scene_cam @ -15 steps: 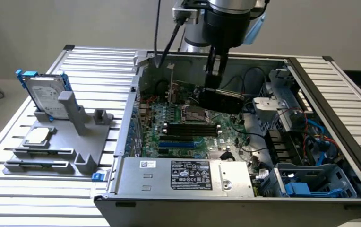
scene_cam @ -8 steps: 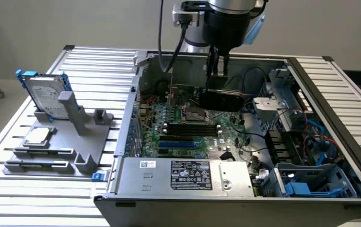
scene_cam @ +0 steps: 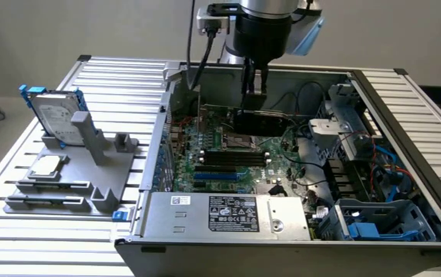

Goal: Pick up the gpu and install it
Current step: 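Insert the gpu into the slot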

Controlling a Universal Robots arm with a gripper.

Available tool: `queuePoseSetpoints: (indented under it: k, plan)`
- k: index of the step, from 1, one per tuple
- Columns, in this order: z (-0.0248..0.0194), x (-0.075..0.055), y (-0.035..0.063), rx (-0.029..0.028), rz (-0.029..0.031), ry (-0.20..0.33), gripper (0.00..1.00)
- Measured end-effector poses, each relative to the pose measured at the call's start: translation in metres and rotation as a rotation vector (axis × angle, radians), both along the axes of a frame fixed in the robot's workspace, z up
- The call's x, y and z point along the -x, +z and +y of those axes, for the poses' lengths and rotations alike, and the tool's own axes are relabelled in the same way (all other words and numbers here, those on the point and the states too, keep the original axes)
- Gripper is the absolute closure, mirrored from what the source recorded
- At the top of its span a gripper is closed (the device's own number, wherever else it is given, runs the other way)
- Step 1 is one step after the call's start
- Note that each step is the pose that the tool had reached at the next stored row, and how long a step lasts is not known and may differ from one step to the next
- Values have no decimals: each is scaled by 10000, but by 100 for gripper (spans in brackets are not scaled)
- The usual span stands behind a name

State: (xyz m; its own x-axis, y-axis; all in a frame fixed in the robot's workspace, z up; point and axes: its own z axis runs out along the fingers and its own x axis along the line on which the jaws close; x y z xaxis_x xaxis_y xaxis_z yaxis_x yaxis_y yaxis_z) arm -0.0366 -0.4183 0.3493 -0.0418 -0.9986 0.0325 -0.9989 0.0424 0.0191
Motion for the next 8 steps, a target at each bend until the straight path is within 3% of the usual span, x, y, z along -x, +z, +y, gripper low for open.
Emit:
queuePoseSetpoints:
  k: [5, 8]
  plan:
    - [-8, 67, -17, 11, -1, 72, 73]
    - [-37, 74, -28, 11, -1, 147, 73]
